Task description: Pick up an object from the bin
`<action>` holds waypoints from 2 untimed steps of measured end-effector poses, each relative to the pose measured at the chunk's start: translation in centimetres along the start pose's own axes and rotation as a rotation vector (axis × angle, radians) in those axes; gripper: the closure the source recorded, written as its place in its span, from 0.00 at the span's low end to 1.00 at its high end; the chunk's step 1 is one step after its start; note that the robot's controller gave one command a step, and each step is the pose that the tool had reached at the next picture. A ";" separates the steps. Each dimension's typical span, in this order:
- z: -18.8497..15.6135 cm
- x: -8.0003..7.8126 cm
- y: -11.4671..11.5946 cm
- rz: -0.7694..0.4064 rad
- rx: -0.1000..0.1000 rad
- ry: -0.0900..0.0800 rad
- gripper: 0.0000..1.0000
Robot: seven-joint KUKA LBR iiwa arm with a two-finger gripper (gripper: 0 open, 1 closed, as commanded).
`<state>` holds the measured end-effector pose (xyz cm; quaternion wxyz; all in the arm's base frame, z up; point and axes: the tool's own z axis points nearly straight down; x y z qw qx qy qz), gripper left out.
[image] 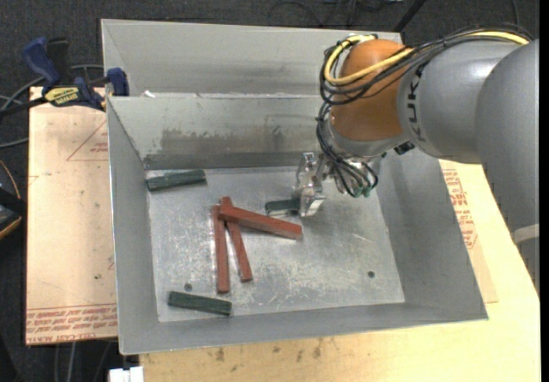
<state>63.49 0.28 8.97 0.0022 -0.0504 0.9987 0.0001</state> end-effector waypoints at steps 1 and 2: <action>-12.8 -0.1 1.1 -0.024 -0.001 0.001 1.00; -12.8 -0.1 1.2 -0.024 -0.001 0.001 1.00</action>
Offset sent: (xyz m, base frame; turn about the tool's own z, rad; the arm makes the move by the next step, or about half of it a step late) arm 0.0000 0.0000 0.0000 0.0000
